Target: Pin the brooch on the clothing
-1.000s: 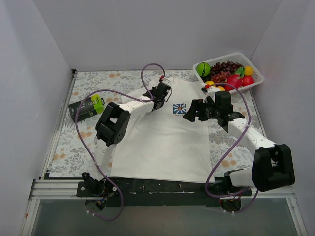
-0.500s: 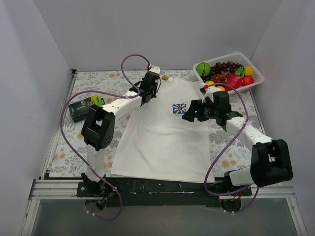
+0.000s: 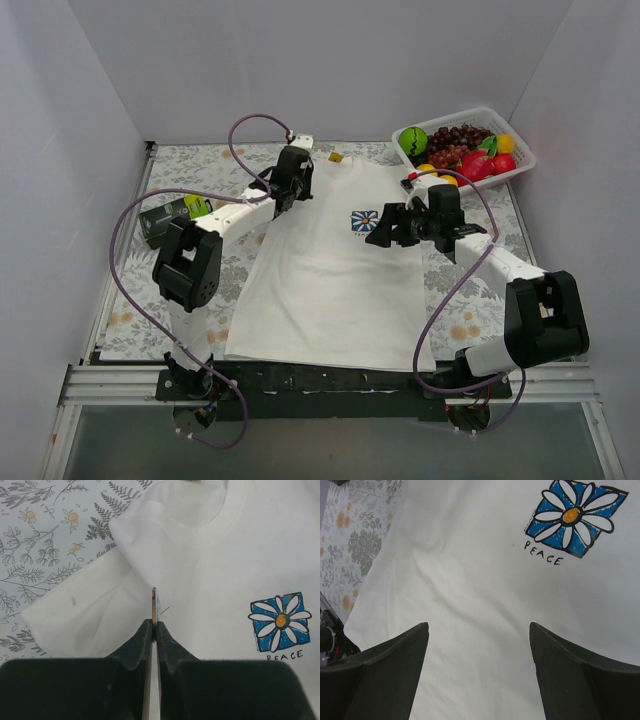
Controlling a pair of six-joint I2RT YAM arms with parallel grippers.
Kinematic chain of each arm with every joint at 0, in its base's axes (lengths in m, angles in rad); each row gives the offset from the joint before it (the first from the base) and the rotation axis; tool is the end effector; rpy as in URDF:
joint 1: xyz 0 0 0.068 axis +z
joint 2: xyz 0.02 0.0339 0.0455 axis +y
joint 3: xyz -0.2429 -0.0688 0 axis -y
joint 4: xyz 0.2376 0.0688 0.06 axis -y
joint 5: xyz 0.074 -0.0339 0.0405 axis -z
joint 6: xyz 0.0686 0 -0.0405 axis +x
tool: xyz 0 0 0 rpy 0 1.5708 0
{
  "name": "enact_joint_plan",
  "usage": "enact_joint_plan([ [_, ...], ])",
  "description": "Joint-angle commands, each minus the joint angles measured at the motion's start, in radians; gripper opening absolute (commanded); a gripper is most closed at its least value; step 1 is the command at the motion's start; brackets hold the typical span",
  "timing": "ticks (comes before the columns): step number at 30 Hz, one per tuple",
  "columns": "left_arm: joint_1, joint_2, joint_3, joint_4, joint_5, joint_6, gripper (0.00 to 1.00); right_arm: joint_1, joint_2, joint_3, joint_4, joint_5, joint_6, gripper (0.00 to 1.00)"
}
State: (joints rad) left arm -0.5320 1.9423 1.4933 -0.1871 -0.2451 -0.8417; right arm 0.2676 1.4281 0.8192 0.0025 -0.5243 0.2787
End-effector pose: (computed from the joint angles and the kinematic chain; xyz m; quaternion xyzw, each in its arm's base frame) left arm 0.4060 -0.2197 0.2073 -0.1911 0.8670 -0.1991 0.4150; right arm 0.3037 0.1189 0.1912 -0.1154 0.8564 0.3419 0.3693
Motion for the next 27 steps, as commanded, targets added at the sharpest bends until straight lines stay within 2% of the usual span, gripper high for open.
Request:
enact_joint_plan([
  [1, 0.036, -0.126, -0.065, 0.078, 0.120, -0.034, 0.00, 0.019, 0.018, 0.057, 0.053, -0.043, -0.003, 0.88],
  [10, 0.136, -0.256, -0.226, 0.233, 0.435, -0.059, 0.00, 0.027, 0.011, 0.058, 0.177, -0.144, -0.041, 0.94],
  [15, 0.197, -0.276, -0.277, 0.282, 0.674, -0.077, 0.00, 0.028, 0.044, 0.093, 0.287, -0.227, -0.046, 0.94],
  [21, 0.224, -0.275, -0.303, 0.305, 0.884, -0.059, 0.00, 0.033, 0.084, 0.147, 0.456, -0.348, -0.064, 0.93],
  [27, 0.225, -0.304, -0.349, 0.363, 1.001, -0.036, 0.00, 0.038, 0.193, 0.202, 0.715, -0.531, 0.011, 0.93],
])
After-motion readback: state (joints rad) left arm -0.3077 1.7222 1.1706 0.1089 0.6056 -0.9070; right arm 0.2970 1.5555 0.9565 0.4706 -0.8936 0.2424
